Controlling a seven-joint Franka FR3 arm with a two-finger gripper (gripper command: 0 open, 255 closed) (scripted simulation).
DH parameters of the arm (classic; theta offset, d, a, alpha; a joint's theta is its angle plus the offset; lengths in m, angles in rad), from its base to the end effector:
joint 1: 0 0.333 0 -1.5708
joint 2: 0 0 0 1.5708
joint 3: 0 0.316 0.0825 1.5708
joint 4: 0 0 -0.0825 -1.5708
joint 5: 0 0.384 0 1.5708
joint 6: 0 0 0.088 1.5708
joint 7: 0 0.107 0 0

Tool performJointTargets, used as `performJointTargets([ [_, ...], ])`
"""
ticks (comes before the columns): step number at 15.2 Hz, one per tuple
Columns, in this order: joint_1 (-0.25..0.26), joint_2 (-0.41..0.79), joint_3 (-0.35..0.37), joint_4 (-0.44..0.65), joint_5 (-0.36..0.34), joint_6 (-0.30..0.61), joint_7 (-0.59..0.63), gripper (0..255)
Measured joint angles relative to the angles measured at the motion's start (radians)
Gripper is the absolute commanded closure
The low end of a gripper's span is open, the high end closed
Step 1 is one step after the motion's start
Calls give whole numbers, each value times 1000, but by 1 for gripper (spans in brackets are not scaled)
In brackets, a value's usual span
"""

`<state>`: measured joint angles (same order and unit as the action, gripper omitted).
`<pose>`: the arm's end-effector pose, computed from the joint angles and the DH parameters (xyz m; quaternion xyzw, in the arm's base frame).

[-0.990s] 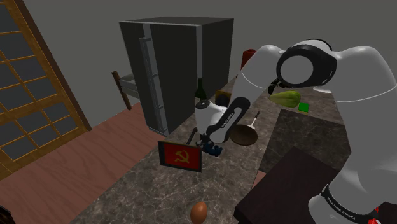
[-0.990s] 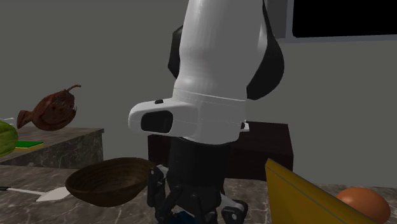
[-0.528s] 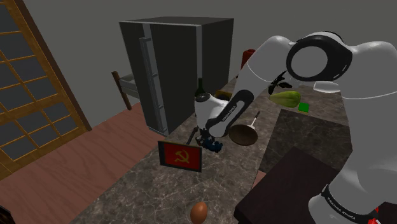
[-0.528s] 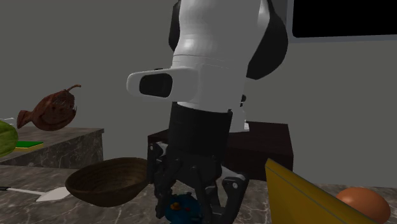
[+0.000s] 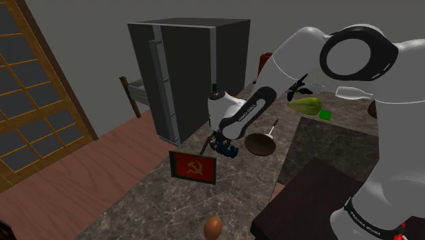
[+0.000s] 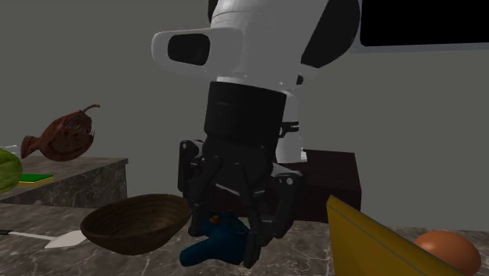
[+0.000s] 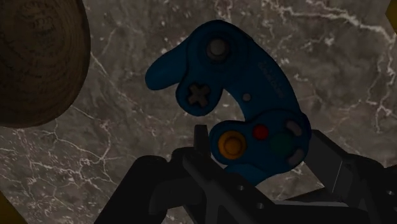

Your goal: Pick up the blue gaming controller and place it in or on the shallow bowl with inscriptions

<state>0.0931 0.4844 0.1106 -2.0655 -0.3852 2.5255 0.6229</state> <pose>0.5752 0.1224 0.1939 0.9949 -0.0568 0.0270 0.0794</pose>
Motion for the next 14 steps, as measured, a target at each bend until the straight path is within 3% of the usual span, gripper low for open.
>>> performJointTargets([
  [10, -16, -109, 28, -11, 47, -95, -43, 255],
  [14, -66, -152, 11, -78, 50, -58, -103, 255],
])
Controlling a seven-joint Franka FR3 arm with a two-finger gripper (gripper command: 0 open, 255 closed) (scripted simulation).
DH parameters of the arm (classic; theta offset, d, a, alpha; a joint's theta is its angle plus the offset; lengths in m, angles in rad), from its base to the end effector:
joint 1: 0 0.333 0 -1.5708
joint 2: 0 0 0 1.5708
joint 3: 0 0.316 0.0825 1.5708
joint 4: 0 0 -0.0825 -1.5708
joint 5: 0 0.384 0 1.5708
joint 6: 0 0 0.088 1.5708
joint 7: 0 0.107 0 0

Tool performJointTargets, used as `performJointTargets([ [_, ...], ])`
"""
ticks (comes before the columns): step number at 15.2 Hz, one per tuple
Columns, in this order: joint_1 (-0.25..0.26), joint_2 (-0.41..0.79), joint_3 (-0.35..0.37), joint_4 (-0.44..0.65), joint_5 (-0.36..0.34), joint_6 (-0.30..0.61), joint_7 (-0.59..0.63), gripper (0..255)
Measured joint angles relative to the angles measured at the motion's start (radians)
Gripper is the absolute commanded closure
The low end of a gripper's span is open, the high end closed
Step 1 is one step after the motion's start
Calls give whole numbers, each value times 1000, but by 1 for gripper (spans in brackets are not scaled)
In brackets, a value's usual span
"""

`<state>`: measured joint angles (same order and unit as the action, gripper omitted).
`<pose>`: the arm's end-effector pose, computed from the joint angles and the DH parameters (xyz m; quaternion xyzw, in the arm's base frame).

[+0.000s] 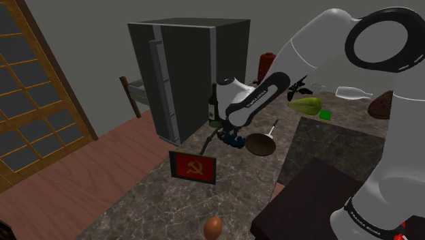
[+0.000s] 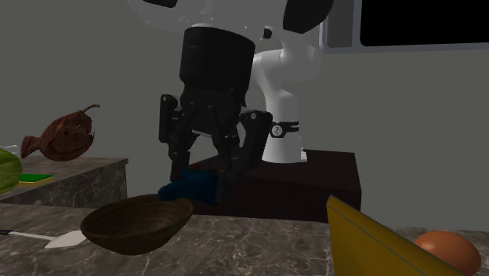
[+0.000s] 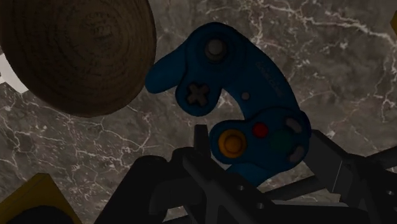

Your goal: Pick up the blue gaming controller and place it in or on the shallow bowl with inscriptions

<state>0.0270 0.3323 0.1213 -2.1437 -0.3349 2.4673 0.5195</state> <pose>0.5640 0.0845 0.2473 0.9948 -0.0572 0.0268 0.0798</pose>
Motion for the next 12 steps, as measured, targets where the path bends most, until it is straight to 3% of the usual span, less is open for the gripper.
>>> performJointTargets([
  [12, -202, -122, -86, -174, 31, 107, -290, 255],
])
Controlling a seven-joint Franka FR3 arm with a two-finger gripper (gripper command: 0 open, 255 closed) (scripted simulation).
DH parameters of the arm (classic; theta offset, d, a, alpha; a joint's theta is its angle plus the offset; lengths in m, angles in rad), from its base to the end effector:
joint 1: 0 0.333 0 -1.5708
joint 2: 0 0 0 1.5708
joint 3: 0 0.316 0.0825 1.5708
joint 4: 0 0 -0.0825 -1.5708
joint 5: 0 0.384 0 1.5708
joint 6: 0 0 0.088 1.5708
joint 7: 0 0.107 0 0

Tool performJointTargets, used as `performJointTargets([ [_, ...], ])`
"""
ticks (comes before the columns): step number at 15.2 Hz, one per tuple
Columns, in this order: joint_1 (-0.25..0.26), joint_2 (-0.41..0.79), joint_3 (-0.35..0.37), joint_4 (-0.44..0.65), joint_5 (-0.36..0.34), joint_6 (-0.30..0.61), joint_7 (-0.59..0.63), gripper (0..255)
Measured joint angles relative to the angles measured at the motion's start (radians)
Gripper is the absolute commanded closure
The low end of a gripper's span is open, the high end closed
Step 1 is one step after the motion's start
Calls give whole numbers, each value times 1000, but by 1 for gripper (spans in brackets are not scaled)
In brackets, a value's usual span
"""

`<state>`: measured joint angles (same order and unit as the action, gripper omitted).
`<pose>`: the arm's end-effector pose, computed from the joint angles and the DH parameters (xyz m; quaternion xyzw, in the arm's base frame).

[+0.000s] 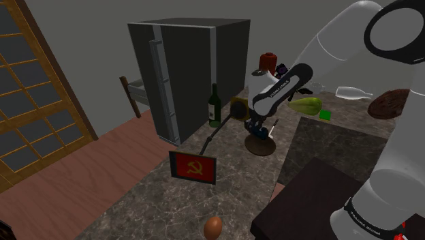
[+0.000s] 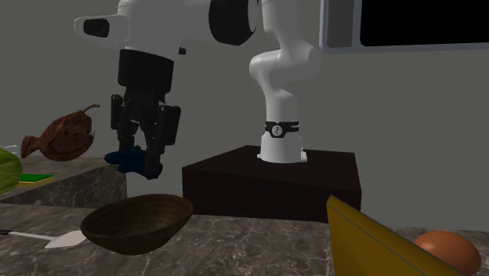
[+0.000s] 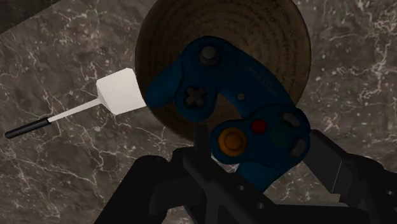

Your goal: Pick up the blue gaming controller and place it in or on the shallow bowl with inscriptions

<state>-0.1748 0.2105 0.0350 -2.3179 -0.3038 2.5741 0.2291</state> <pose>0.5229 -0.0684 0.2550 0.9948 -0.0582 0.0267 0.0795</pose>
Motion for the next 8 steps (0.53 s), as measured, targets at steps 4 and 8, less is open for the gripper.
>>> performJointTargets([
  [4, -16, 27, -16, -15, -14, 46, -13, 255],
  [8, -13, 78, -28, -12, -38, 94, 5, 255],
])
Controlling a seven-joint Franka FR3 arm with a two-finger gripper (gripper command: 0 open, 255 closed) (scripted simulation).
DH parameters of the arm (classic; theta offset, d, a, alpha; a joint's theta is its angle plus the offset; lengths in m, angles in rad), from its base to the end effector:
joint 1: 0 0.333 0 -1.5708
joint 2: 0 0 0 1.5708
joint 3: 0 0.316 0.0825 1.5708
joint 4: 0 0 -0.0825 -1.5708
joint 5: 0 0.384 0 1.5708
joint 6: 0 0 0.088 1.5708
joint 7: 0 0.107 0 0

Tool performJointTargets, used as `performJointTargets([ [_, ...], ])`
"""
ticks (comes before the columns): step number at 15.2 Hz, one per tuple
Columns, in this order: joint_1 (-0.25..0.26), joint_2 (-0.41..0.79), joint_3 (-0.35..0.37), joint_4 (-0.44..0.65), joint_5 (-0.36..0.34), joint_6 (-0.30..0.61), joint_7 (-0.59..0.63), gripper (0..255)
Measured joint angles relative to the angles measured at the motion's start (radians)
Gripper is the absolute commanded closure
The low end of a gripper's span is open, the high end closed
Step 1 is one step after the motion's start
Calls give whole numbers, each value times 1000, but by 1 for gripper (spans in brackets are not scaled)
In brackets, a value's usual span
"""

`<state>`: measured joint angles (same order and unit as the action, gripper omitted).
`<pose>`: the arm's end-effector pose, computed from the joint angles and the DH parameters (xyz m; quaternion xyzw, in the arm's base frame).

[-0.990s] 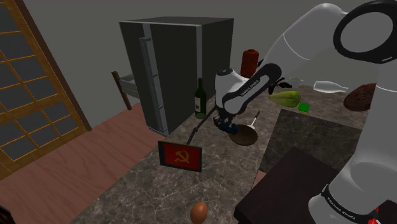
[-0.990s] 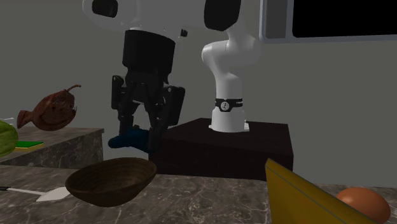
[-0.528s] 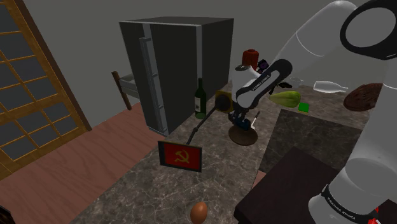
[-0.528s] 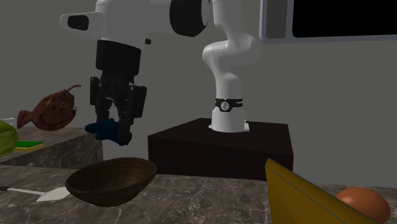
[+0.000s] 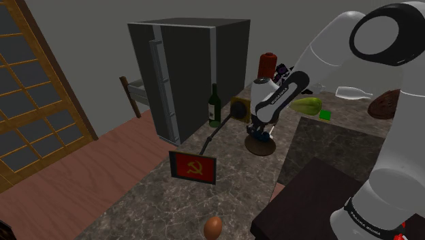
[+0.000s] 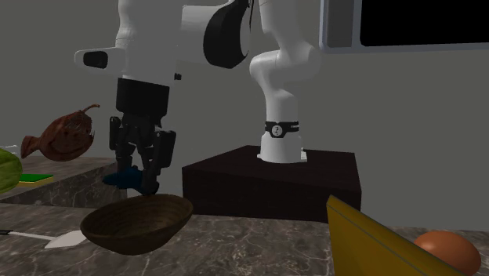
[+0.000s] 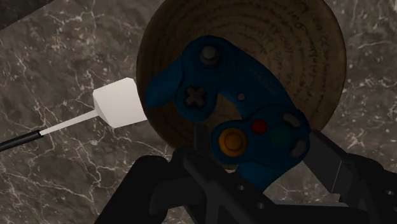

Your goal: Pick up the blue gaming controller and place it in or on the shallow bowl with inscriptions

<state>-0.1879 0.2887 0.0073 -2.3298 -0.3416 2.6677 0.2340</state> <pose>0.5173 -0.0843 0.2176 0.9949 -0.0569 0.0265 0.0796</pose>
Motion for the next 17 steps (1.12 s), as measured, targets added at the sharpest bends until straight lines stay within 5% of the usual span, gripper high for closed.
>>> performJointTargets([
  [13, 17, 94, -25, 13, -42, 80, 44, 255],
  [14, 17, 94, -25, 13, -42, 80, 44, 0],
  [17, 17, 94, -25, 13, -42, 80, 45, 0],
])
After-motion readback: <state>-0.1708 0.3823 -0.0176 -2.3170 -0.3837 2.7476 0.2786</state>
